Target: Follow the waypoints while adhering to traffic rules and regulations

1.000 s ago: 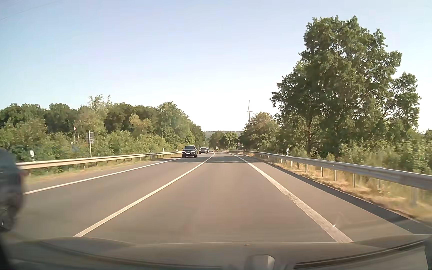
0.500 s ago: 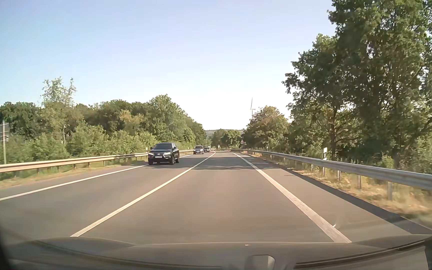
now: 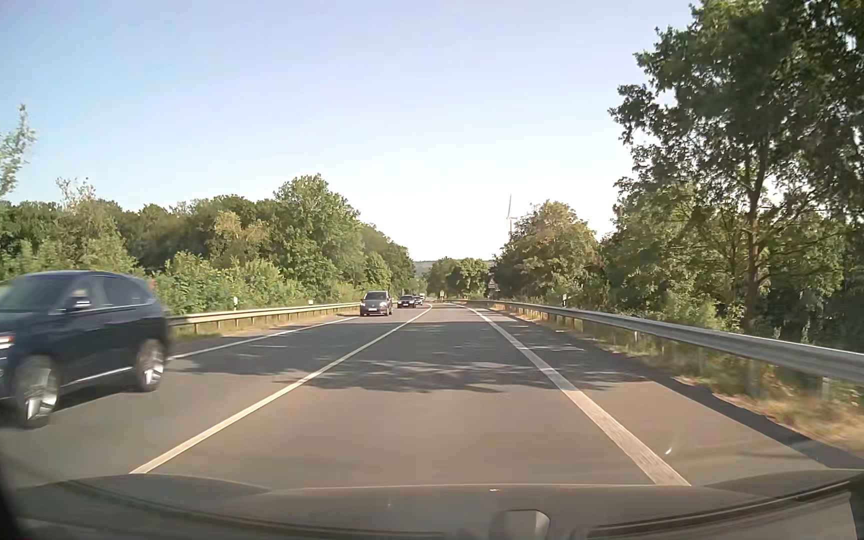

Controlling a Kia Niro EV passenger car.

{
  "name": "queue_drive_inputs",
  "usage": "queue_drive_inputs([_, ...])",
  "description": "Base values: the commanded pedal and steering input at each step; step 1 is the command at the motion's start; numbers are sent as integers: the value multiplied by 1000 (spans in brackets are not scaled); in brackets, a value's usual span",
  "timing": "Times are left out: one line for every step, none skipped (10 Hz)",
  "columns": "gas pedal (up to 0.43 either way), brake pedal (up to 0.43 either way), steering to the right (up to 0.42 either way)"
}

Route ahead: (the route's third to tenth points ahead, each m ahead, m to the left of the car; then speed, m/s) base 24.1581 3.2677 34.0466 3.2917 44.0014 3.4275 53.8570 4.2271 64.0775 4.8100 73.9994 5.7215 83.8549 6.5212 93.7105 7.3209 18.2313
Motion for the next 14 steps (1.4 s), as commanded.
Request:
queue_drive_inputs([118,6,-4])
queue_drive_inputs([118,6,-5])
queue_drive_inputs([130,6,-5])
queue_drive_inputs([130,6,-4])
queue_drive_inputs([130,6,-4])
queue_drive_inputs([130,6,-4])
queue_drive_inputs([130,6,-4])
queue_drive_inputs([130,6,-4])
queue_drive_inputs([138,6,-5])
queue_drive_inputs([138,6,-4])
queue_drive_inputs([138,6,-5])
queue_drive_inputs([138,6,-5])
queue_drive_inputs([138,6,-5])
queue_drive_inputs([138,6,-5])
